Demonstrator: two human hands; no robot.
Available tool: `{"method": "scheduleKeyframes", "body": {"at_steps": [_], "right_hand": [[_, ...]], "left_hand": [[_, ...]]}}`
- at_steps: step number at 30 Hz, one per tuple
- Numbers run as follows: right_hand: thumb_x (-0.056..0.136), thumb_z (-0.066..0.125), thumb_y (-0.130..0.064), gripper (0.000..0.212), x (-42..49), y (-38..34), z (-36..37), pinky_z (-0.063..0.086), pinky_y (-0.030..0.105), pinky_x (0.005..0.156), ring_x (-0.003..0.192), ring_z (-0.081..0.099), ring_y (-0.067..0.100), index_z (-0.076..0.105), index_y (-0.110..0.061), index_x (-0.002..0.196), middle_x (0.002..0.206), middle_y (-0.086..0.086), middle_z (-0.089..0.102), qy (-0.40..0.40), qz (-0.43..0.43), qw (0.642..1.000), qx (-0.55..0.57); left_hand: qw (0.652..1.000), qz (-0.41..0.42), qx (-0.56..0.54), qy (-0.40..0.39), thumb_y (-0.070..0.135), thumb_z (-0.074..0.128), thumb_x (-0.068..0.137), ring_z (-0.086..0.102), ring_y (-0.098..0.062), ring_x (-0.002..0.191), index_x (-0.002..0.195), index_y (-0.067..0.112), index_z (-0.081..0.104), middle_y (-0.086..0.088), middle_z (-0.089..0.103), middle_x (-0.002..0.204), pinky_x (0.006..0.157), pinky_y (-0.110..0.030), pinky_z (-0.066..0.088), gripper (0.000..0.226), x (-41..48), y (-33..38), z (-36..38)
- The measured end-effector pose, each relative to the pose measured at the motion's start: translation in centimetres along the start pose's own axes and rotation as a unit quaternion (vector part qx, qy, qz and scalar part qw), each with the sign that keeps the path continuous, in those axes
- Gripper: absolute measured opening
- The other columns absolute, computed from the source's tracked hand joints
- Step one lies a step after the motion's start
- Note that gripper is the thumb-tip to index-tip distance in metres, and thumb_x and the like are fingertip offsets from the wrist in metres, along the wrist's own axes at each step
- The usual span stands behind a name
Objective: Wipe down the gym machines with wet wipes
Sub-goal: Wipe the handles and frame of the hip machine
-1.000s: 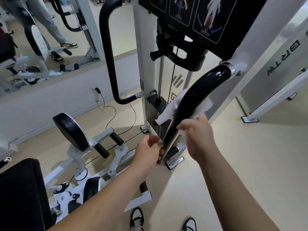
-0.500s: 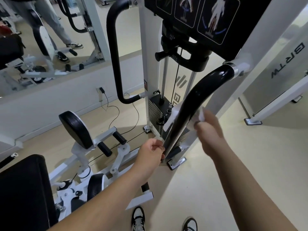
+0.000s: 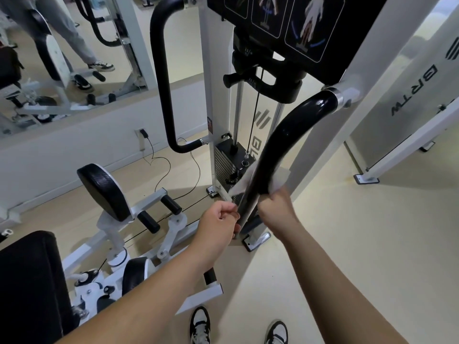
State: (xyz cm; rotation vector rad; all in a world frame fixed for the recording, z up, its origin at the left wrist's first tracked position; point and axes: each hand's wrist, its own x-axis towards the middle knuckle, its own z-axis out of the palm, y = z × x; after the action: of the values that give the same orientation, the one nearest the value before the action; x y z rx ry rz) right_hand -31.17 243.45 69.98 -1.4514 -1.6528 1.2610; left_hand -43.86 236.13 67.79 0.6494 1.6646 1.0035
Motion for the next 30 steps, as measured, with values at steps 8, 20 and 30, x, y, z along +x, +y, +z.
{"method": "scheduleKeyframes", "body": {"at_steps": [8,20,30], "right_hand": [[0.077,0.044,0.009,0.042,-0.5,2.3,1.3,0.058,0.029,0.061,0.079,0.073,0.024,0.058,-0.011,0.11,0.091,0.013,0.07,-0.099,0.052,0.99,0.081],[0.094,0.052,-0.003,0.041,-0.2,11.4,5.4,0.052,0.035,0.098,0.121,0.058,0.02,0.056,-0.02,0.13,0.125,0.006,0.065,-0.173,0.118,0.978,0.015],[0.103,0.048,-0.015,0.026,-0.8,9.8,5.8,0.051,0.04,0.091,0.107,0.063,0.025,0.061,-0.024,0.123,0.114,0.009,0.069,-0.038,0.143,0.982,0.121]], "left_hand": [[0.999,-0.028,0.03,0.006,0.013,0.054,0.103,0.071,-0.015,0.087,0.111,0.021,0.066,-0.002,0.072,0.104,0.082,-0.036,0.06,0.017,-0.2,-2.2,-1.1],[0.998,-0.032,0.045,0.012,0.01,0.054,0.101,0.069,-0.016,0.082,0.106,0.02,0.068,-0.007,0.073,0.103,0.084,-0.043,0.061,0.018,-0.1,-4.2,-1.9],[0.998,-0.06,0.033,0.003,0.009,0.051,0.101,0.069,-0.013,0.082,0.103,0.021,0.068,-0.007,0.073,0.102,0.077,-0.034,0.058,0.02,-0.9,-6.3,-1.2]]}}
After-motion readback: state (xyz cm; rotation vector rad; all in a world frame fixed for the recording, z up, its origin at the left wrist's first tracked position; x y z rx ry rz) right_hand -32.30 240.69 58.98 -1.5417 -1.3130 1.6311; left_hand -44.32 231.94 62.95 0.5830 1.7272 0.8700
